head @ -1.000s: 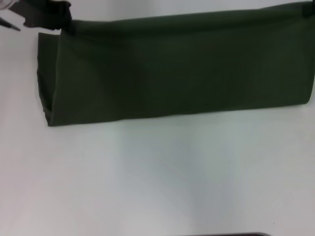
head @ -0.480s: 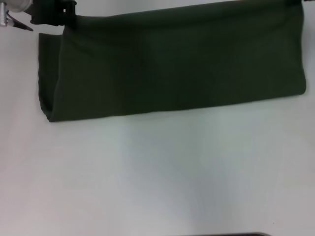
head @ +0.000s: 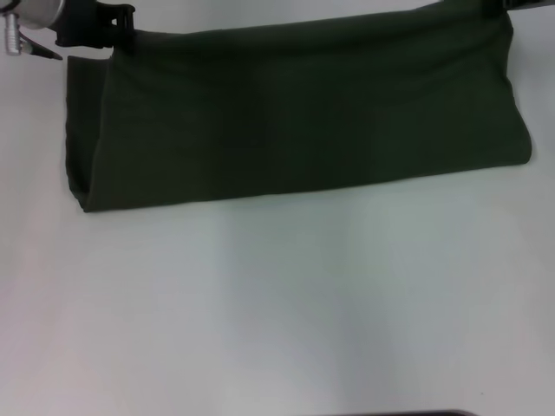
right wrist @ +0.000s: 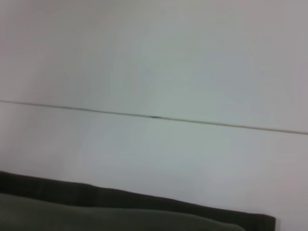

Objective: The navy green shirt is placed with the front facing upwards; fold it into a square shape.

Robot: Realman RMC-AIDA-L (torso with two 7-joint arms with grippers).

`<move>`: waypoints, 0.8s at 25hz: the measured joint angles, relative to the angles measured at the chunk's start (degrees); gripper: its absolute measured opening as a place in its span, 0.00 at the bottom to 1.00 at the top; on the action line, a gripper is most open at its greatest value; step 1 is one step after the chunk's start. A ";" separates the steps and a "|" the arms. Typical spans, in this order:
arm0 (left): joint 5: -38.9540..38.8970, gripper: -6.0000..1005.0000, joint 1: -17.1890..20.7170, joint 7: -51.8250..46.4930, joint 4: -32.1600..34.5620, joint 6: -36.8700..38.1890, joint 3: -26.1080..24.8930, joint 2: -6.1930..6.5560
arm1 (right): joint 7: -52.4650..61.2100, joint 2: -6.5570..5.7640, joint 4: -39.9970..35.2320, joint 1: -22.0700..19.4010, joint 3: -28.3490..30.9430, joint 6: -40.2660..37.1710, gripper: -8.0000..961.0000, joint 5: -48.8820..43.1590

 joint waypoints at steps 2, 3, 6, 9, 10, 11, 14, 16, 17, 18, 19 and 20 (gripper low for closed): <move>0.01 0.01 -0.01 -0.01 0.25 -0.36 0.02 -0.20 | 0.17 0.09 0.45 0.03 -0.76 0.92 0.06 -0.02; 0.01 0.01 -0.03 -0.01 0.30 -0.43 0.02 -0.23 | 0.22 0.11 0.61 0.07 -0.89 1.12 0.06 -0.02; 0.01 0.01 -0.14 -0.01 0.38 -0.65 0.03 -0.36 | 0.23 0.13 0.77 0.14 -0.96 1.35 0.06 -0.05; -0.01 0.02 -0.11 0.00 0.40 -0.81 -0.07 -0.36 | 0.23 0.15 0.77 0.23 -1.05 1.76 0.06 -0.06; -0.18 0.04 -0.03 -0.07 0.40 -0.81 -0.31 -0.37 | 0.23 0.10 0.77 0.25 -1.06 2.04 0.06 -0.06; -0.42 0.05 0.09 -0.24 0.40 -0.68 -0.66 -0.40 | 0.22 -0.02 0.77 0.28 -1.07 2.33 0.07 -0.06; -0.82 0.09 0.72 -0.95 0.13 0.08 -1.34 -0.55 | 0.20 -0.69 0.69 0.43 -1.10 2.64 0.08 -0.08; -0.82 0.11 1.31 -1.86 -0.32 0.21 -1.35 -0.70 | 0.41 -1.22 0.41 0.61 -1.20 2.57 0.10 -0.43; -0.81 0.13 1.72 -2.49 -0.65 0.23 -1.37 -0.76 | 0.66 -1.45 0.40 0.71 -1.25 2.51 0.10 -0.86; -0.81 0.15 1.91 -2.81 -0.87 0.25 -1.37 -0.76 | 1.12 -1.71 0.48 1.03 -1.34 2.54 0.11 -1.81; -0.80 0.17 2.10 -3.11 -1.09 0.27 -1.38 -0.76 | 1.59 -1.89 0.63 1.33 -1.37 2.63 0.11 -2.87; -0.80 0.19 2.31 -3.31 -1.34 0.36 -1.43 -0.75 | 2.03 -1.99 0.77 1.71 -1.38 2.71 0.12 -4.11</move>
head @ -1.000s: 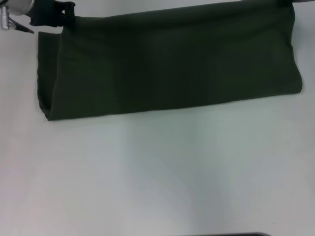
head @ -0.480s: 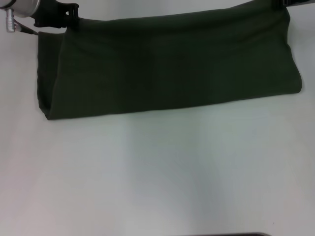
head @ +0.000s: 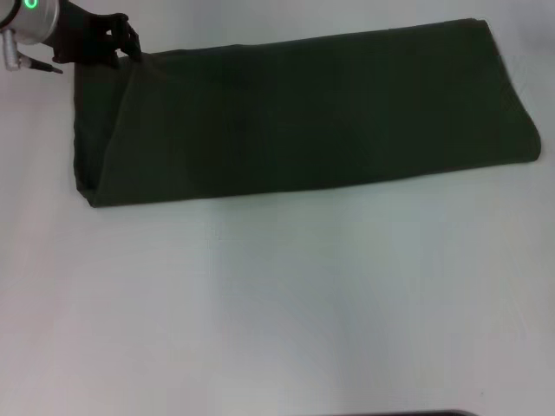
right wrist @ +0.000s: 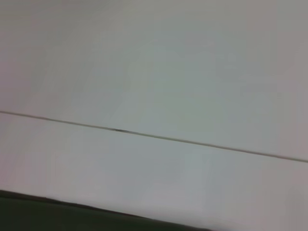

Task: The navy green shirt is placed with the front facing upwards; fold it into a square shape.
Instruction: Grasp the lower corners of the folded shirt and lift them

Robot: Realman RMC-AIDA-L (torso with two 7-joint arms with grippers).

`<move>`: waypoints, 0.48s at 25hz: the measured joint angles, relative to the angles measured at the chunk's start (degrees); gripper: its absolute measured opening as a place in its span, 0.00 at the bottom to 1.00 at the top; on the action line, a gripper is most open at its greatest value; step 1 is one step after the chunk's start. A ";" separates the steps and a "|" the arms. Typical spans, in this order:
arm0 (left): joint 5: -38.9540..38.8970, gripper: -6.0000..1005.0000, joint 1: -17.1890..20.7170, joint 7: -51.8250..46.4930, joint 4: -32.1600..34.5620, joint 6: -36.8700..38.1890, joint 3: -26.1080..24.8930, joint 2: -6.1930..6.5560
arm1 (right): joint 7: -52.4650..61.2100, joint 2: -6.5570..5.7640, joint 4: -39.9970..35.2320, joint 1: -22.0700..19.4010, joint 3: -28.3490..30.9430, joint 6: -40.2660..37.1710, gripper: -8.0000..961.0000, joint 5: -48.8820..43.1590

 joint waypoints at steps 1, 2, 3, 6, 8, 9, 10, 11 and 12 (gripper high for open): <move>0.02 0.21 0.07 -0.05 -0.17 0.06 -0.05 0.02 | 0.22 -0.01 0.09 0.31 -0.01 0.09 0.12 -0.98; 0.02 0.23 0.11 -0.06 -0.32 0.12 -0.09 0.03 | 0.39 0.00 0.14 0.70 -0.03 0.18 0.20 -2.12; 0.03 0.25 0.12 -0.07 -0.40 0.20 -0.14 0.04 | 0.51 0.08 0.14 1.00 -0.05 0.24 0.28 -3.07; 0.12 0.31 0.14 -0.09 -0.46 0.26 -0.15 0.05 | 1.30 0.41 0.15 1.96 -0.05 0.16 0.46 -5.79; 0.14 0.37 0.22 -0.10 -0.51 0.28 -0.27 0.19 | 1.93 0.41 0.16 2.33 -0.08 -0.31 0.56 -6.43; 0.11 0.41 0.30 -0.10 -0.58 0.34 -0.53 0.33 | 2.14 0.23 0.15 2.51 0.01 -0.99 0.61 -6.45; 0.09 0.45 0.47 -0.11 -0.86 0.45 -1.06 0.57 | 2.26 -0.01 0.05 2.65 0.21 -1.70 0.63 -6.37; 0.07 0.49 0.80 -0.10 -1.44 0.75 -1.88 0.67 | 2.32 -0.26 -0.10 2.76 0.46 -2.65 0.65 -6.10; 0.03 0.53 1.02 -0.05 -1.78 0.94 -2.36 0.75 | 2.34 -0.61 -0.26 2.84 0.86 -3.93 0.67 -5.61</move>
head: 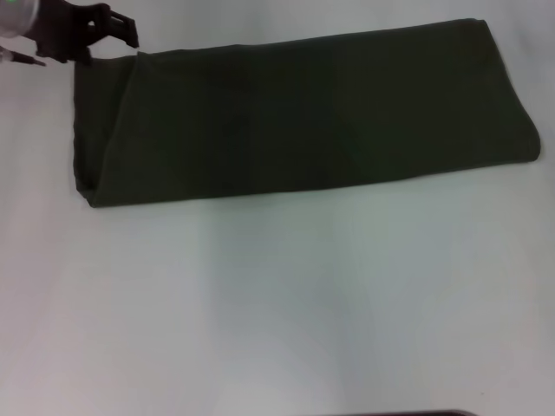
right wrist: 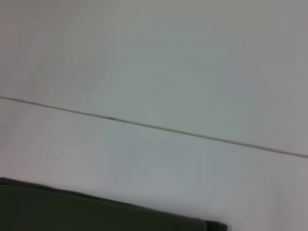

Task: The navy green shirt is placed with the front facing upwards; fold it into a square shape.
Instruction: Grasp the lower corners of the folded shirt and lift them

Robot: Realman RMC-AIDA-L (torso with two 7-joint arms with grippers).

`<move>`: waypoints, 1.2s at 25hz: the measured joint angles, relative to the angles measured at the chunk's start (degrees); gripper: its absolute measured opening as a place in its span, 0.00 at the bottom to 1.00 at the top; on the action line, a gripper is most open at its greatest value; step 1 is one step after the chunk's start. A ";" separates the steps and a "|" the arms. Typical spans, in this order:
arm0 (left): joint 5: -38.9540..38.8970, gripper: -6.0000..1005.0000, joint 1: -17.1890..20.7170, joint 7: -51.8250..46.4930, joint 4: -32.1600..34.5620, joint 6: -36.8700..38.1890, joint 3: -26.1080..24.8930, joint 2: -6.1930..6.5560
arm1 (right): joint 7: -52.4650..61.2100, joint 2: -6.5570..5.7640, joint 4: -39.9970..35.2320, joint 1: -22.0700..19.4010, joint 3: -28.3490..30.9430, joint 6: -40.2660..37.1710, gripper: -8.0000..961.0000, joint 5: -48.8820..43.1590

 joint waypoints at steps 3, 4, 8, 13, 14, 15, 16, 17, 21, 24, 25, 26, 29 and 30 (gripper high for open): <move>-3.19 0.65 1.59 1.98 -3.10 1.80 -2.12 0.29 | 0.00 -1.16 -0.24 0.00 1.93 -3.54 0.73 2.19; -5.19 0.69 2.28 3.06 -3.73 2.76 -2.62 0.56 | -0.02 -1.75 -0.26 -0.13 3.04 -4.98 0.75 3.26; -15.19 0.80 5.52 7.98 -5.39 7.31 -4.40 2.30 | -1.57 -3.98 -0.41 -1.71 7.12 -10.91 0.83 10.03; -20.62 0.82 9.53 10.18 -8.48 9.55 -4.60 2.49 | -3.74 -4.98 -2.78 -5.62 7.85 -15.74 0.89 17.74; -21.33 0.82 9.95 10.83 -8.78 9.94 -4.60 2.42 | -4.90 -4.77 -3.26 -6.49 7.86 -16.83 0.90 19.15; -22.42 0.82 10.59 11.83 -9.15 10.81 -4.61 2.34 | -6.39 -4.51 -3.62 -7.45 7.95 -17.85 0.90 20.64; -23.33 0.82 11.23 12.74 -9.48 11.91 -4.62 2.22 | -7.90 -4.16 -3.95 -8.48 8.15 -18.59 0.90 22.29; -23.66 0.82 11.61 13.27 -9.62 12.90 -4.62 2.14 | -9.57 -3.79 -4.20 -9.66 8.41 -19.56 0.90 24.03; -24.30 0.82 12.98 15.45 -10.30 17.49 -4.62 1.72 | -17.89 -2.07 -5.23 -15.10 10.25 -24.18 0.90 32.61; -25.69 0.82 14.11 16.60 -11.40 19.09 -4.83 1.21 | -26.02 -0.75 -5.67 -19.45 12.60 -28.04 0.90 39.85; -26.49 0.82 14.66 17.12 -11.87 19.20 -4.96 1.02 | -28.60 -0.28 -5.67 -20.96 13.47 -29.26 0.90 41.87; -27.41 0.82 15.19 17.79 -12.33 19.26 -4.99 0.77 | -31.00 0.22 -5.69 -22.47 14.21 -30.14 0.90 43.67; -30.65 0.81 16.84 20.84 -13.09 19.33 -5.06 0.17 | -36.18 1.71 -5.79 -26.19 15.85 -31.83 0.89 46.16; -32.13 0.81 17.54 22.67 -13.13 19.29 -5.09 -0.07 | -37.26 2.22 -5.77 -27.33 16.28 -31.95 0.89 46.23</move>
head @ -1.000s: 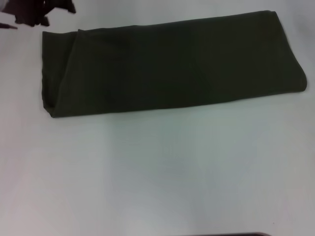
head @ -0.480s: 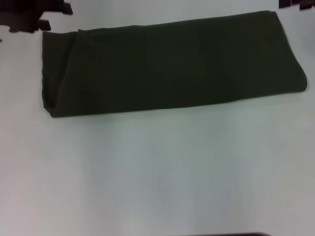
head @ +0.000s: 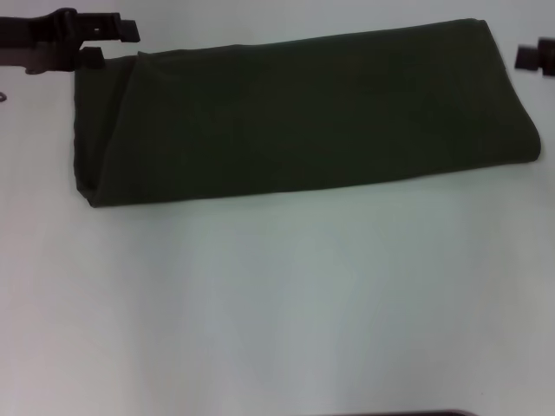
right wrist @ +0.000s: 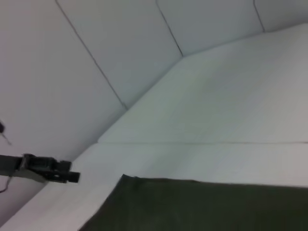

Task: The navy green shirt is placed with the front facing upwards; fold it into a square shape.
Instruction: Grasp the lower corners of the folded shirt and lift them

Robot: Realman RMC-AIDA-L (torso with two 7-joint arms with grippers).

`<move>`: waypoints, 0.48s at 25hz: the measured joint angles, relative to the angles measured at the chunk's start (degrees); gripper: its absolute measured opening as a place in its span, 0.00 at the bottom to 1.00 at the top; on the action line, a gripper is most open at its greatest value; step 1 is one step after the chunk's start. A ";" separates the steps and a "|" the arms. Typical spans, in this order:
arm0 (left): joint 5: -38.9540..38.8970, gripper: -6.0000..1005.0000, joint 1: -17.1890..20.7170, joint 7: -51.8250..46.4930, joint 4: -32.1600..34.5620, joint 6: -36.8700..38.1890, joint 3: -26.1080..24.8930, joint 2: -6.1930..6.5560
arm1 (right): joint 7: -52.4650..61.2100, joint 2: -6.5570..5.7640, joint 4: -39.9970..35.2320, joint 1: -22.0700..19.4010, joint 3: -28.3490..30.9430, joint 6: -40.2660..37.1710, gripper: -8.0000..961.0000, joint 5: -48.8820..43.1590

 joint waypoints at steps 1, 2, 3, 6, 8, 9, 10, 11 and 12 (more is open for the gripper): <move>-0.96 0.81 0.61 1.44 0.03 0.03 0.02 -0.31 | -0.82 0.44 0.12 -1.08 0.35 0.18 0.89 -0.14; -1.71 0.81 1.32 2.85 0.05 -0.10 0.04 -0.70 | -1.40 0.84 0.36 -2.05 0.69 0.64 0.89 -0.35; -2.15 0.81 1.84 3.84 0.09 -0.18 0.10 -0.99 | -1.88 1.14 0.61 -2.79 0.94 1.15 0.89 -0.55; -1.61 0.81 3.62 5.24 0.65 -0.68 0.63 -1.77 | -3.57 2.25 1.20 -5.00 2.12 2.51 0.89 -0.67; -0.77 0.81 4.60 5.34 1.52 -0.73 0.86 -1.95 | -4.43 2.66 1.82 -5.54 3.47 2.63 0.89 -0.67; -0.55 0.81 5.00 5.40 1.80 -0.73 0.86 -2.00 | -4.72 2.75 2.27 -5.64 4.15 2.64 0.89 -0.68; -0.39 0.81 5.34 5.52 1.92 -0.74 0.88 -2.03 | -4.94 2.79 2.74 -5.72 4.49 2.64 0.89 -0.70; -0.27 0.81 5.85 5.76 1.99 -0.75 0.91 -2.10 | -5.15 2.80 3.16 -5.75 4.68 2.65 0.89 -0.70; -0.25 0.81 6.31 5.96 2.01 -0.78 0.91 -2.17 | -5.48 2.81 3.54 -5.73 4.69 2.67 0.89 -0.70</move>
